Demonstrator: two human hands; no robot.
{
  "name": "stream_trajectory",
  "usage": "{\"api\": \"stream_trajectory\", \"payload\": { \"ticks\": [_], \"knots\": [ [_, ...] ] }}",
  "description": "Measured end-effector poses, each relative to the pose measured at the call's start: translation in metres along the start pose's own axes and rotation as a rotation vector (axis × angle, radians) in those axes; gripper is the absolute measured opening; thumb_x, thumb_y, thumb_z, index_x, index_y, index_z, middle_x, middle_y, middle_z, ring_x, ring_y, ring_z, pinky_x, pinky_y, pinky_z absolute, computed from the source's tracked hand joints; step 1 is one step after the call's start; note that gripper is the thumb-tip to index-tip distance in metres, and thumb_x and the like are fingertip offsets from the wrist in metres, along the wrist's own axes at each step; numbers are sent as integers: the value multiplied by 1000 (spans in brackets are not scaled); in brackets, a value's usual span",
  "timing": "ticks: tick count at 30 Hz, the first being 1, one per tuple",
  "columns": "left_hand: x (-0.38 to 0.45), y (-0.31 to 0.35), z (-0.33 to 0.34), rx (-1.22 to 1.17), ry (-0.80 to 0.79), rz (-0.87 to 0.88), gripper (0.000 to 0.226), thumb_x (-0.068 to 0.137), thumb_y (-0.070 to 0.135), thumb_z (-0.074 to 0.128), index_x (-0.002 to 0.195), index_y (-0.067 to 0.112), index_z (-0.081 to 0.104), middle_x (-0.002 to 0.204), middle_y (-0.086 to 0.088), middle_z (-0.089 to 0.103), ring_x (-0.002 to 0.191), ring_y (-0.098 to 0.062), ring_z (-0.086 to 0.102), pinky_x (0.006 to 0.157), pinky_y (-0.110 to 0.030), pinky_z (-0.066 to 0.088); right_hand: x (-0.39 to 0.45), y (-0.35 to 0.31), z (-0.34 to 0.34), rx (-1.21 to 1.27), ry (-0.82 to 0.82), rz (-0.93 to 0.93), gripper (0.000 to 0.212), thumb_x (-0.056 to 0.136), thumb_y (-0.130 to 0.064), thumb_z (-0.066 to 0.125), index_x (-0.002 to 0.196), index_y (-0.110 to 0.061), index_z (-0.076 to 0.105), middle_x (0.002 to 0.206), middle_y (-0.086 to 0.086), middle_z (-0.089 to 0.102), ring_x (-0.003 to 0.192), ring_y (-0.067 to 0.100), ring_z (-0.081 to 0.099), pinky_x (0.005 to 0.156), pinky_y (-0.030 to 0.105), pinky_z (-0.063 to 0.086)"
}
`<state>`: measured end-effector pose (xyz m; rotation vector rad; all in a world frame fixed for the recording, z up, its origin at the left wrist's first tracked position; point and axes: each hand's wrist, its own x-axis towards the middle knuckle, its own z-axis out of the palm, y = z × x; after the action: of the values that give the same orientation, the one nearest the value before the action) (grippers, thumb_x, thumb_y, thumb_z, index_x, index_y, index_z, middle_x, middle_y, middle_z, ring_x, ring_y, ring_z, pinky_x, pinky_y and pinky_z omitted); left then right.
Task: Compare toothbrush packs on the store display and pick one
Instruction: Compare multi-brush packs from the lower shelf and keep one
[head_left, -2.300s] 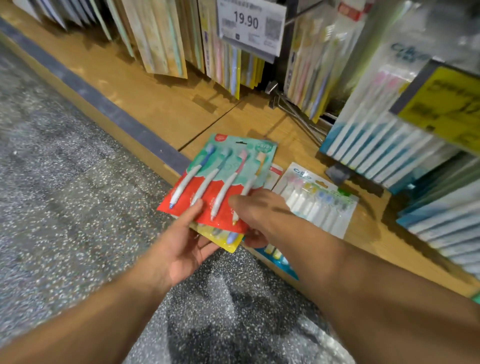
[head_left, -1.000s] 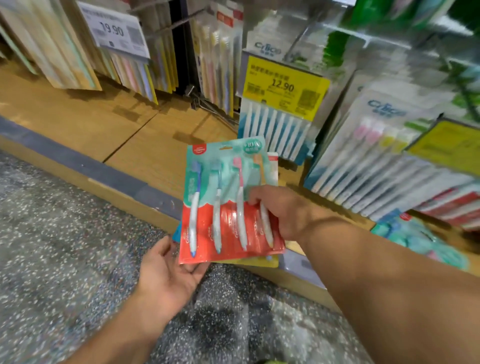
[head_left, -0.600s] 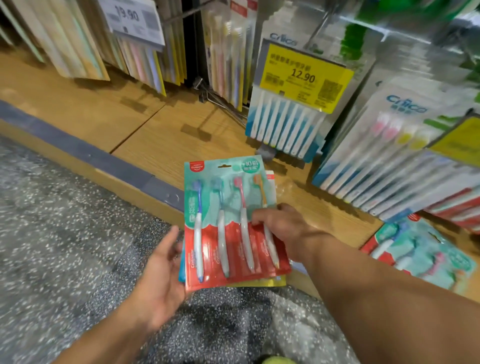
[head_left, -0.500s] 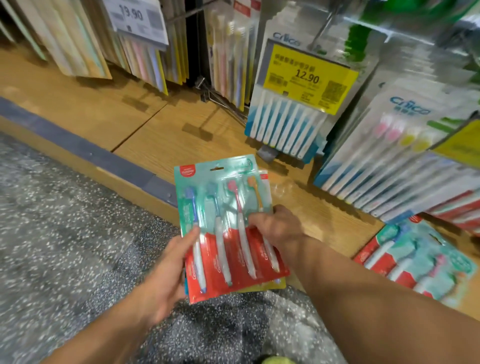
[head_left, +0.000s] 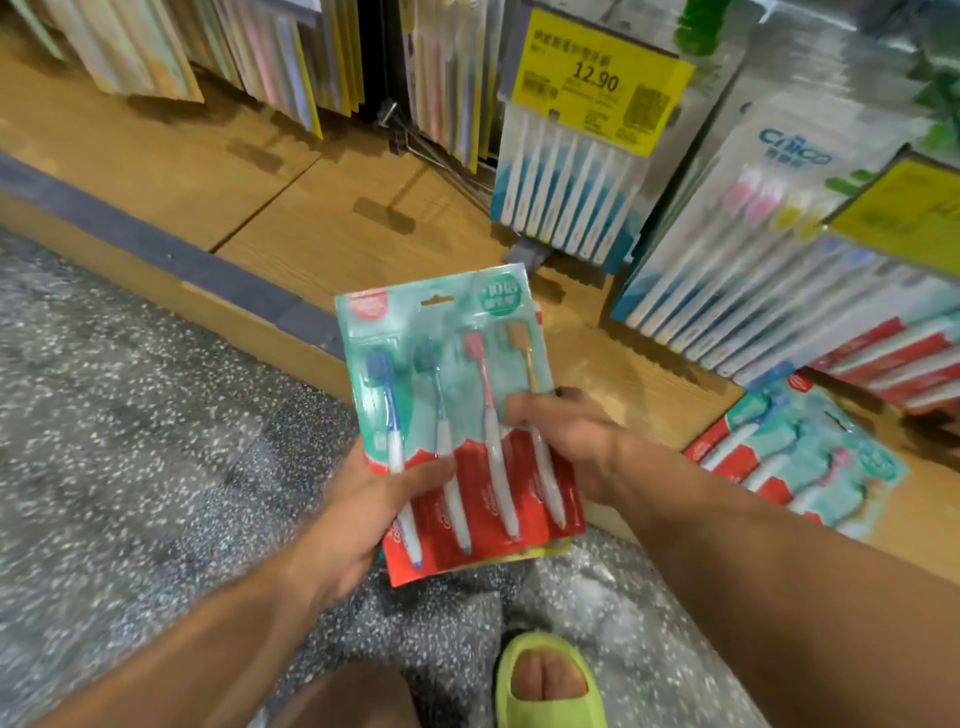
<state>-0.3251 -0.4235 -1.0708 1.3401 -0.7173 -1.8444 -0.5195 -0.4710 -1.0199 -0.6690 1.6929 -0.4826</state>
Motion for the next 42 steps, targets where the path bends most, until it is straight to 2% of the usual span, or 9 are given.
{"api": "stream_trajectory", "payload": {
  "ticks": [4,15,19,24,27,31,35,39,42],
  "knots": [
    [-9,-3,15,150,-87,-1,75,60,16,96,127,20,63,112,-9,79,102,-31,77,90,-49,60,-16,29,-30,15,-55,11,23,86,-10,69,108,-9,75,99,19,79,79,28,77,80,43,64],
    [-43,-15,112,324,-393,-53,74,55,26,92,124,11,69,114,-19,77,104,-39,75,93,-53,59,-118,99,-133,237,70,-23,23,85,16,58,87,-3,72,68,10,75,52,19,71,48,27,56],
    [-65,-5,175,518,-637,-23,52,72,24,90,119,13,71,114,-8,79,93,-16,77,77,-28,61,-159,127,-186,337,206,56,18,66,7,66,83,0,70,70,17,71,51,23,69,53,32,60],
    [-28,-16,231,438,-340,-48,37,98,59,51,107,33,75,125,-14,73,119,-34,66,105,-48,50,-178,141,-237,471,229,76,15,90,0,56,82,-3,69,72,15,73,55,23,70,63,36,62],
    [44,-48,231,752,-211,58,46,87,76,52,102,42,78,118,-11,75,111,-38,66,92,-46,53,-178,159,-261,545,176,51,36,98,-2,46,74,-3,72,73,17,74,58,25,72,73,40,61],
    [10,-24,259,1176,-167,290,46,103,41,57,144,20,57,140,-11,64,126,-32,60,105,-38,48,-174,181,-286,634,205,56,29,89,5,46,68,-3,65,65,15,69,62,28,66,94,51,53],
    [14,-36,285,1224,-158,331,60,95,45,68,150,29,49,122,1,66,94,-18,64,72,-18,51,-167,202,-291,704,148,66,18,77,5,51,73,-1,68,74,19,70,68,31,67,91,52,55],
    [22,-49,310,1397,-120,343,66,94,54,53,151,21,48,138,-14,64,124,-40,60,99,-43,47,-161,214,-293,726,126,92,19,81,3,51,77,-3,69,70,14,71,59,25,69,73,42,63],
    [39,-58,312,1500,-51,338,67,85,60,63,142,29,50,122,-17,70,105,-43,65,89,-44,54,-159,214,-298,728,121,105,16,83,3,52,88,-2,66,69,11,68,55,21,68,59,35,64]
  ]
}}
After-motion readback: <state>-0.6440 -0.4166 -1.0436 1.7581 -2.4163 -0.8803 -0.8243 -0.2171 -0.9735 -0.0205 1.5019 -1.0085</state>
